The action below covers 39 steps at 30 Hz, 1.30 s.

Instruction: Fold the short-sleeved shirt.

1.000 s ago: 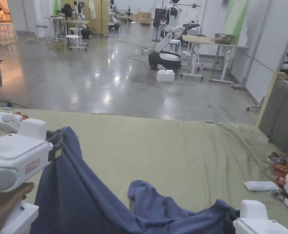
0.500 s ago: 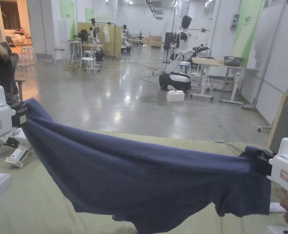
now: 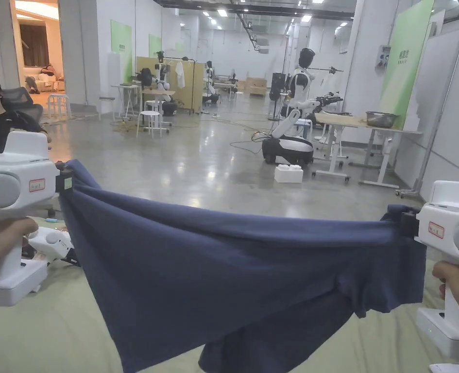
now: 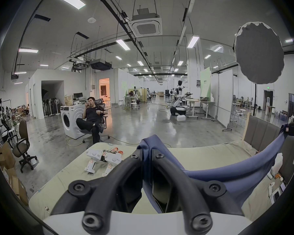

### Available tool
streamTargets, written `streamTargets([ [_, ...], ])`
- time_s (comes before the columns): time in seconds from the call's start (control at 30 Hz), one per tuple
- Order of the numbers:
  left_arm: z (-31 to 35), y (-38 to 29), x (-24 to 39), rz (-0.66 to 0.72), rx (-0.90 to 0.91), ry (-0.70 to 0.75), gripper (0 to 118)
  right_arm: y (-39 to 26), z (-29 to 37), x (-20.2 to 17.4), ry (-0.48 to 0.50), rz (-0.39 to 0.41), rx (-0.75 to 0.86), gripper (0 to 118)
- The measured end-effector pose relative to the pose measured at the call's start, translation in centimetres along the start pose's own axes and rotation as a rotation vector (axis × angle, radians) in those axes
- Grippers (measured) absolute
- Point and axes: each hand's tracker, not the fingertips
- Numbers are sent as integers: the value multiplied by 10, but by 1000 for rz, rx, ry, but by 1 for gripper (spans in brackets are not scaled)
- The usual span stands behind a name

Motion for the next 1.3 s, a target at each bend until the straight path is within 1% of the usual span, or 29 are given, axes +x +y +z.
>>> streamTargets([
  [0.13,-8,1,6,9,5,2,5,7,-3,-3,-16,20,27,7],
  [0.27,-9,-27,13,-6,-27,-15,5,-13,-5,0,-16,32,15,7],
  [0.37,-3,-67,16,3,-74,-26,5,-47,-3,3,-21,58,-27,7],
  [0.5,18,-129,16,32,-148,-38,5,-103,13,7,-25,67,-78,7],
  [0.53,25,-147,15,42,-158,-33,5,-118,20,7,-27,95,-98,7],
  [0.67,61,-215,13,59,-245,-30,5,-181,42,17,-24,80,-172,7],
  [0.73,78,-249,13,73,-307,-24,5,-214,59,19,-20,96,-219,7],
  [0.77,78,-271,9,69,-341,-25,5,-229,66,18,-26,119,-243,7],
  [0.83,93,-303,12,57,-390,-17,5,-256,81,18,-7,138,-282,7],
  [0.9,106,-331,16,59,-444,-9,5,-282,91,21,10,105,-348,7],
  [1.0,119,-364,19,63,-503,19,5,-317,102,22,6,99,-398,7],
  [1.17,136,-383,17,120,-544,85,7,-353,109,24,-11,71,-456,9],
  [1.2,138,-383,16,131,-545,89,10,-357,110,25,-13,69,-461,12],
  [1.27,142,-381,15,136,-537,125,20,-357,117,21,-30,88,-459,37],
  [1.3,147,-376,17,130,-532,135,31,-356,119,20,-43,102,-450,49],
])
